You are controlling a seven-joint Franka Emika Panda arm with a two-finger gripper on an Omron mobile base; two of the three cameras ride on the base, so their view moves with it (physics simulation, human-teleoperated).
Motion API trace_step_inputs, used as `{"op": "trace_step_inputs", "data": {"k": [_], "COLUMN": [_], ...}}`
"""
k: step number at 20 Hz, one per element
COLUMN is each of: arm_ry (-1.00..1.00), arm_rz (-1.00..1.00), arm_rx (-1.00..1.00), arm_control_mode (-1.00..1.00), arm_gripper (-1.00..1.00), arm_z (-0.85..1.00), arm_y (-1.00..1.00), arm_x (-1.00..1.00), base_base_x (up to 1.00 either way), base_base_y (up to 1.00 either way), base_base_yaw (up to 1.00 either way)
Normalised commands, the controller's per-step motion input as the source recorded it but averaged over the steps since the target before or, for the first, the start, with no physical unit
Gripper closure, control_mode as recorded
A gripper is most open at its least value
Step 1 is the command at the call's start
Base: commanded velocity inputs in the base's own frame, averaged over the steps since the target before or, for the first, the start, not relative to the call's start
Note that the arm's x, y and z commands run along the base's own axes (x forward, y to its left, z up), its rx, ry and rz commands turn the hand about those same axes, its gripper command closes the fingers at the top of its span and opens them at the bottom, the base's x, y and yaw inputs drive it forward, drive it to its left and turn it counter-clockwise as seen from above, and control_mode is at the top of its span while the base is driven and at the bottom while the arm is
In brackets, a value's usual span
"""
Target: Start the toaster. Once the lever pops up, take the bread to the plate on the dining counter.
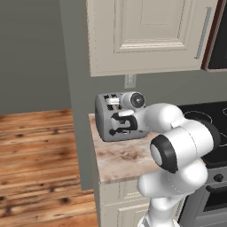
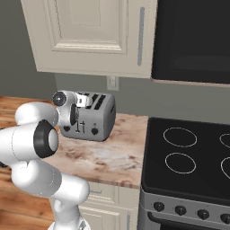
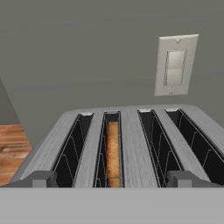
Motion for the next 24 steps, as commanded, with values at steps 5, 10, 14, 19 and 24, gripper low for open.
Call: {"op": "trace_step_inputs", "data": {"k": [5, 10, 14, 19, 24], "arm_ry": [0.00, 0.00, 0.00, 0.00, 0.00], "arm_rz": [0.00, 0.00, 0.00, 0.00, 0.00], "arm_rx": [0.00, 0.00, 0.00, 0.00, 0.00], "arm_control_mode": [-1.00, -1.00, -1.00, -1.00, -1.00], "arm_gripper": [-1.00, -1.00, -1.00, -1.00, -1.00], "arm_z": [0.00, 0.00, 0.00, 0.00, 0.00], "arm_y": [0.00, 0.00, 0.00, 0.00, 0.00], "arm_x": [0.00, 0.00, 0.00, 0.00, 0.00], "base_base_x": [0.00, 0.00, 0.00, 0.00, 0.00], "base_base_y": [0.00, 0.00, 0.00, 0.00, 0.00], "base_base_yaw": [0.00, 0.00, 0.00, 0.00, 0.00]}}
